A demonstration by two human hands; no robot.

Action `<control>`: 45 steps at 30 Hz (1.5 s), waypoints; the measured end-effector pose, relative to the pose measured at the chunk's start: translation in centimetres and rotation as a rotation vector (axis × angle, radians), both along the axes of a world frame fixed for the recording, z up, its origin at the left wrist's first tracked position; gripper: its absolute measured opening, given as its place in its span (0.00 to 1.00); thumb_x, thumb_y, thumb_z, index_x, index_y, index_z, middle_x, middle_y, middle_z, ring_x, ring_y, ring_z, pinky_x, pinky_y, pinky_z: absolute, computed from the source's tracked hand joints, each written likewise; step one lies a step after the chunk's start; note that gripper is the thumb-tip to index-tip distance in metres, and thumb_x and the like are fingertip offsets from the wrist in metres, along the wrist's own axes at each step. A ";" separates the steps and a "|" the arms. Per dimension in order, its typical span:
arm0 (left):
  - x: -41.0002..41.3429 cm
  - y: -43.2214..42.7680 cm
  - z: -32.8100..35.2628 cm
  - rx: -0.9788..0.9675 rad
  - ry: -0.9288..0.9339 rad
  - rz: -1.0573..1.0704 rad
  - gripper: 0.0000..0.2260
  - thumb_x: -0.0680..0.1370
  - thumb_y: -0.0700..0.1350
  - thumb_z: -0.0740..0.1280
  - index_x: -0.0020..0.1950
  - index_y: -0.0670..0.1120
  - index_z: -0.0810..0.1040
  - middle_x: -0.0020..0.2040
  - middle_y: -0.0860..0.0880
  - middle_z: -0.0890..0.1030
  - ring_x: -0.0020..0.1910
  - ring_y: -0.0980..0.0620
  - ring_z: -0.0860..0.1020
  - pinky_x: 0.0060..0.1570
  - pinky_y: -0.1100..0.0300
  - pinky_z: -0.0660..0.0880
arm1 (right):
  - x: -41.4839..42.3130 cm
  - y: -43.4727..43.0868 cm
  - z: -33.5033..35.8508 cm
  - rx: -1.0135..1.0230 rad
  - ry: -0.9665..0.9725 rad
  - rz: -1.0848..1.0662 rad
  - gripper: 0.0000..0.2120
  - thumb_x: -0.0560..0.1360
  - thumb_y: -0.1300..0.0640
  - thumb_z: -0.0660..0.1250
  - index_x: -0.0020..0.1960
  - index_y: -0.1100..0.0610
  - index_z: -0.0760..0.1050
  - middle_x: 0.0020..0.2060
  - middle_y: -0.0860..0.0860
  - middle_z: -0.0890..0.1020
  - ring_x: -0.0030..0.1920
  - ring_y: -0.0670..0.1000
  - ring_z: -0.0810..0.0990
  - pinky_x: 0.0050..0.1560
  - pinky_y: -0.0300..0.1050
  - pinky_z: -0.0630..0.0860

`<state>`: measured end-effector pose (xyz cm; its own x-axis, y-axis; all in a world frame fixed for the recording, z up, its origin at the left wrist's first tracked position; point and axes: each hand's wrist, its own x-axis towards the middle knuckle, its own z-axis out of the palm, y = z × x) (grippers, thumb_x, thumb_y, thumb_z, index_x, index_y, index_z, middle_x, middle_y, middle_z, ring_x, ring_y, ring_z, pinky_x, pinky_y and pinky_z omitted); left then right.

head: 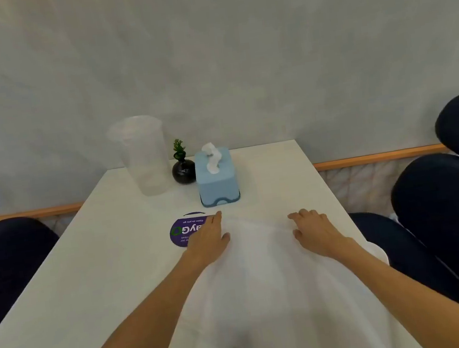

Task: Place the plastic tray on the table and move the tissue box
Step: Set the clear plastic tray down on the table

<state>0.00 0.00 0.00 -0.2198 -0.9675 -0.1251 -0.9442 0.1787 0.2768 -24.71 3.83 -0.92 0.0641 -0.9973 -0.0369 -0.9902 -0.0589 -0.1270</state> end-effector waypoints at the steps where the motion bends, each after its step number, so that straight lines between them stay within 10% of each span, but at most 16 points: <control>1: 0.1 0.0 -0.1 0.003 0.002 0.031 0.28 0.81 0.49 0.58 0.77 0.43 0.53 0.75 0.44 0.62 0.71 0.42 0.66 0.65 0.44 0.70 | 0.0 -0.1 -0.1 0.006 0.012 -0.020 0.20 0.79 0.61 0.55 0.70 0.58 0.66 0.62 0.57 0.74 0.61 0.59 0.72 0.61 0.52 0.68; 11: 1.9 -0.7 -2.0 -0.092 0.058 0.226 0.12 0.81 0.41 0.59 0.61 0.39 0.73 0.61 0.41 0.76 0.58 0.42 0.76 0.52 0.50 0.75 | -0.3 -2.0 -1.2 -0.035 -0.099 -0.025 0.19 0.73 0.72 0.55 0.59 0.60 0.75 0.51 0.58 0.77 0.52 0.59 0.75 0.46 0.44 0.64; 23: 4.6 -0.5 -2.6 -0.163 0.070 0.391 0.10 0.80 0.41 0.59 0.57 0.38 0.76 0.56 0.39 0.80 0.56 0.38 0.76 0.53 0.50 0.70 | -4.8 -0.7 0.1 -0.050 0.072 -0.310 0.13 0.77 0.62 0.58 0.61 0.57 0.73 0.57 0.57 0.76 0.58 0.60 0.74 0.58 0.54 0.71; 33: 5.3 0.0 -2.6 -0.172 0.080 0.482 0.11 0.80 0.41 0.59 0.57 0.37 0.76 0.56 0.38 0.80 0.57 0.38 0.76 0.53 0.49 0.70 | -6.9 0.6 -1.3 0.040 -0.217 -0.468 0.10 0.77 0.67 0.60 0.58 0.69 0.72 0.42 0.60 0.76 0.28 0.48 0.68 0.24 0.38 0.62; 45: 5.9 -0.4 -2.3 -0.091 0.056 0.530 0.10 0.79 0.44 0.62 0.51 0.39 0.79 0.52 0.39 0.81 0.50 0.36 0.78 0.43 0.53 0.71 | -6.8 -3.0 -0.8 0.030 -0.233 -0.432 0.10 0.77 0.68 0.58 0.56 0.67 0.74 0.51 0.63 0.82 0.51 0.61 0.82 0.50 0.53 0.79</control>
